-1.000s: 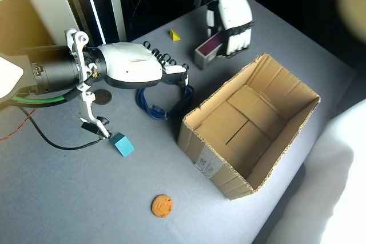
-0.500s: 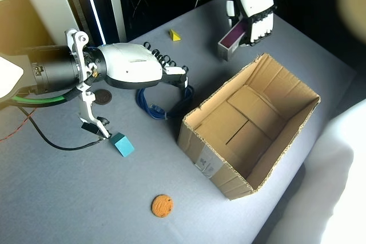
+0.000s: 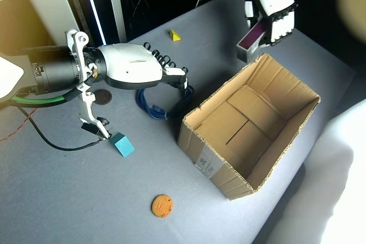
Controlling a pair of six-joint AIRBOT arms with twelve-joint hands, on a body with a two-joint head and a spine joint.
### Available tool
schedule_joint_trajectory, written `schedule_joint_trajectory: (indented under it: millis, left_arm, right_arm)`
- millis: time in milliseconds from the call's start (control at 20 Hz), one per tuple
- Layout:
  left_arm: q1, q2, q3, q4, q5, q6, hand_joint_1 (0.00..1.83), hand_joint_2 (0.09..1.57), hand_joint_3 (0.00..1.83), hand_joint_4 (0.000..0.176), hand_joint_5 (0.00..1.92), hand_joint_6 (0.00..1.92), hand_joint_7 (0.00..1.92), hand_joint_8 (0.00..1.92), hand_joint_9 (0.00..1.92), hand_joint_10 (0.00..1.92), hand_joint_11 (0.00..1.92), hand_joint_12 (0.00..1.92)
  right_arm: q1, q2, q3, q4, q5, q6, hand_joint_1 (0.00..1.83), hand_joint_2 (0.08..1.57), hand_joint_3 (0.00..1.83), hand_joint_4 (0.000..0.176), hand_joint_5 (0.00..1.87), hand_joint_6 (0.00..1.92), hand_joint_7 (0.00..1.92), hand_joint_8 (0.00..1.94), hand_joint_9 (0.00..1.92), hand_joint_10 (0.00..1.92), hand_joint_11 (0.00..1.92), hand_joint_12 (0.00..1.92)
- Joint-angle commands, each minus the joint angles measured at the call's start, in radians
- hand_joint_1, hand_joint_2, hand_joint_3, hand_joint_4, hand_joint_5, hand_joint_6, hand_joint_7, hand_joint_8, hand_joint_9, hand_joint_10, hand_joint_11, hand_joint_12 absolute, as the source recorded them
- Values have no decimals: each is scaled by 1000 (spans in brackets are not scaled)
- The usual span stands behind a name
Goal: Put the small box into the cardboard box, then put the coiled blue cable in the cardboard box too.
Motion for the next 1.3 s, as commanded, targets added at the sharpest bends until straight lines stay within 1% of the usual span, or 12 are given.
schedule_joint_trajectory:
  millis: [0, 50, 100, 250, 400, 650, 750, 850, 950, 1050, 1200, 1250]
  left_arm:
    - [-16, 19, 10, 53, -97, -1, 1226, 1209, 0, 0, 792, 1139, 834, 1385, 694, 1373, 533, 1583]
    - [-26, 21, 19, 69, -96, -6, 1314, 1230, 0, 0, 727, 1193, 778, 1405, 678, 1548, 513, 1589]
    - [-40, 21, 30, 89, -96, -13, 1330, 1238, 1, 0, 707, 1220, 766, 1415, 664, 1595, 504, 1591]
    - [-88, 21, 63, 127, -68, -12, 1341, 1224, 0, 0, 745, 1167, 789, 1387, 683, 1569, 526, 1588]
    - [-117, 21, 90, 150, -55, -13, 1340, 1229, 1, 0, 690, 1273, 795, 1367, 692, 1562, 535, 1600]
    - [-166, 36, 126, 202, -55, -21, 1342, 1224, 1, 0, 721, 1241, 787, 1375, 701, 1555, 543, 1582]
    - [-198, 37, 135, 224, -51, -22, 1347, 1211, 0, 0, 758, 1170, 807, 1354, 722, 1529, 566, 1583]
    - [-272, 34, 153, 266, 28, -17, 1342, 1221, 3, 0, 741, 1219, 778, 1395, 700, 1551, 553, 1596]
    - [-347, 24, 169, 304, 106, 1, 1344, 1220, 0, 0, 741, 1192, 787, 1397, 703, 1547, 540, 1592]
    - [-398, 10, 177, 325, 128, 7, 1350, 1207, 0, 0, 753, 1185, 817, 1336, 733, 1512, 562, 1561]
    - [-476, -21, 187, 363, 210, 6, 1344, 1218, 2, 0, 765, 1145, 787, 1392, 690, 1569, 520, 1613]
    - [-500, -31, 190, 375, 234, 5, 1347, 1211, 0, 0, 784, 1124, 798, 1373, 705, 1546, 525, 1582]
  right_arm:
    - [3, 10, -7, 56, 74, -2, 407, 1208, 0, 0, 421, 0, 468, 0, 472, 0, 118, 879]
    - [3, 10, -7, 56, 74, -3, 424, 1207, 0, 0, 428, 3, 470, 1, 469, 0, 111, 879]
    - [3, 10, -7, 56, 74, -3, 426, 1208, 0, 0, 435, 5, 478, 5, 475, 3, 114, 881]
    - [2, 10, -7, 56, 74, -3, 426, 1206, 0, 0, 434, 3, 489, 8, 474, 2, 108, 877]
    - [2, 10, -7, 56, 74, -3, 451, 1209, 1, 0, 445, 1, 501, 0, 495, 0, 136, 852]
    - [2, 10, -7, 56, 74, -7, 436, 1208, 0, 0, 483, 12, 550, 16, 540, 15, 184, 854]
    - [2, 10, -7, 56, 74, -7, 429, 1208, 0, 0, 485, 6, 539, 5, 531, 6, 190, 845]
    - [2, 10, -7, 55, 74, -9, 439, 1202, 0, 0, 488, 5, 546, 6, 534, 5, 186, 837]
    - [2, 10, -7, 55, 74, -10, 398, 1210, 2, 0, 487, 3, 546, 4, 532, 3, 185, 839]
    - [2, 10, -7, 54, 74, -10, 401, 1211, 1, 0, 482, 1, 539, 1, 516, 0, 158, 832]
    - [2, 10, -7, 54, 74, -10, 434, 1203, 0, 0, 501, 3, 560, 5, 537, 6, 168, 836]
    - [2, 10, -7, 54, 74, -11, 402, 1205, 0, 0, 495, 1, 555, 2, 538, 5, 175, 837]
